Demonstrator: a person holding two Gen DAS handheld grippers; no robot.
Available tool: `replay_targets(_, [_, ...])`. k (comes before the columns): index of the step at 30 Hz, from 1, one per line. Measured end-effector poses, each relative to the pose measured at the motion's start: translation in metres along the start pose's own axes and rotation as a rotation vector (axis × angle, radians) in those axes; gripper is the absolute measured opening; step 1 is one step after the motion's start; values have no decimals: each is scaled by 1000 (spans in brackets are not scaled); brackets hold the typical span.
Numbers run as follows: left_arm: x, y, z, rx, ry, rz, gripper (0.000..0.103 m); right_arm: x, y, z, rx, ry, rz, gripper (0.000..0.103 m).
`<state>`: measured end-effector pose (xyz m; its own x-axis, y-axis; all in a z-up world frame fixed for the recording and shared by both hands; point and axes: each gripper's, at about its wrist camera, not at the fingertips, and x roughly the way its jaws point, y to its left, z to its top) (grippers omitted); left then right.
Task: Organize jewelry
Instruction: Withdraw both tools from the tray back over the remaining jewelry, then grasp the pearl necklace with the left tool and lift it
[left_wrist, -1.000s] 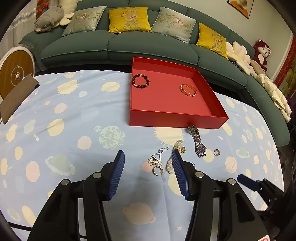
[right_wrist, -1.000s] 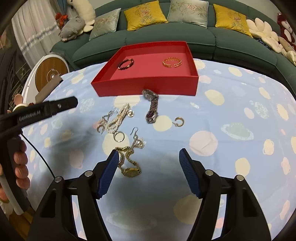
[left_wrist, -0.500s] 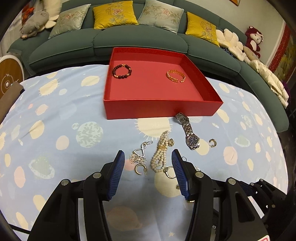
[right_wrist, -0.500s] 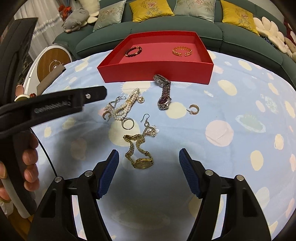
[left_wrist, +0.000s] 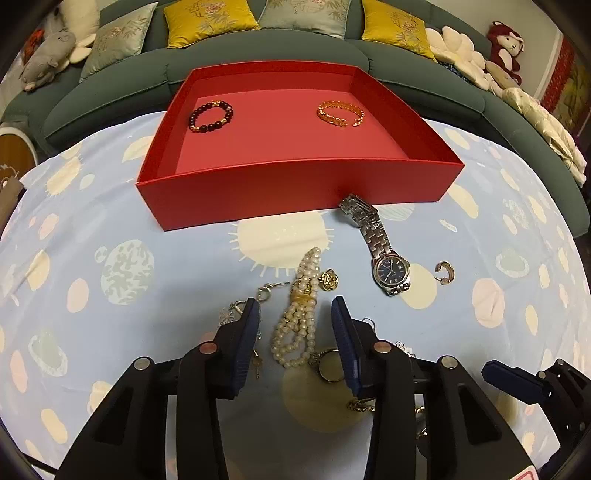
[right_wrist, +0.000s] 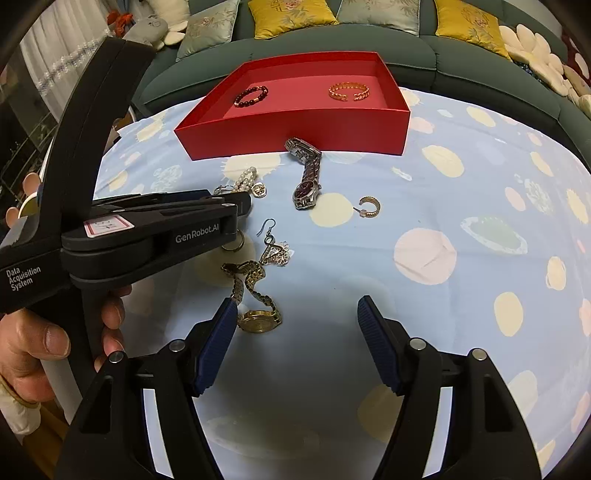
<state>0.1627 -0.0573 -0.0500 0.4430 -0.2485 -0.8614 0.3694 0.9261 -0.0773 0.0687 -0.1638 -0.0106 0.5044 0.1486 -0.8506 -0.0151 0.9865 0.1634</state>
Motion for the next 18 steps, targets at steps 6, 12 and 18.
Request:
replay_targets(6, [0,-6,3,26,-6,10,13,-1,-2,-1,-1,-1,-2,66])
replay_targets(12, [-24,-2,13,-6,-59,-41,0,-2,-2,-2,-7,-3,5,66])
replay_targets(18, [-53,11,21,-41,-116,-84,0,4,5,-5,-33,8,14,66])
